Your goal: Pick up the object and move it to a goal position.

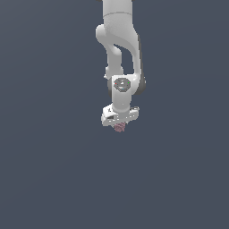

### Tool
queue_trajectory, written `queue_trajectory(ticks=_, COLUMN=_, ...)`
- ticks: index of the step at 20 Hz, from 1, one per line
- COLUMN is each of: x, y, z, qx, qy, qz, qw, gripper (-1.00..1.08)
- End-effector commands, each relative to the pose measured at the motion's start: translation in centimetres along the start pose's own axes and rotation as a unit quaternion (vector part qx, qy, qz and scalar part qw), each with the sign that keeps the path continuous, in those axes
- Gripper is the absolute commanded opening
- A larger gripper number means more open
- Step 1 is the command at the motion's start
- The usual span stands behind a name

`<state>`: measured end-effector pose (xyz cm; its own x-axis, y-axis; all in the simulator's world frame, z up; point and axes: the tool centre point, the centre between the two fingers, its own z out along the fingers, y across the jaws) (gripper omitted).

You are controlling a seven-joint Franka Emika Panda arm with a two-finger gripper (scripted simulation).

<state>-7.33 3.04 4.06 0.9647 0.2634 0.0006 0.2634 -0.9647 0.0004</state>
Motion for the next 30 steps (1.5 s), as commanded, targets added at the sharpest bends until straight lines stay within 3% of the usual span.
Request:
queue_trajectory(ticks=1, x=0.0, y=0.0, z=0.1, qx=0.000, qy=0.000, qz=0.000, qw=1.0000, gripper=-1.00)
queue_trajectory(ticks=7, x=0.0, y=0.3, z=0.0, qx=0.000, qy=0.000, qz=0.000, qw=1.0000, gripper=-1.00)
queue_trajectory(ticks=12, x=0.1, y=2.2, z=-0.3, qx=0.000, qy=0.000, qz=0.000, qw=1.0000, gripper=-1.00)
queue_trajectory(ticks=25, x=0.8, y=13.7, z=-2.2, qx=0.000, qy=0.000, qz=0.000, qw=1.0000, gripper=-1.00)
queue_trajectory(ticks=30, x=1.1, y=16.6, z=-2.7, qx=0.000, qy=0.000, qz=0.000, qw=1.0000, gripper=-1.00)
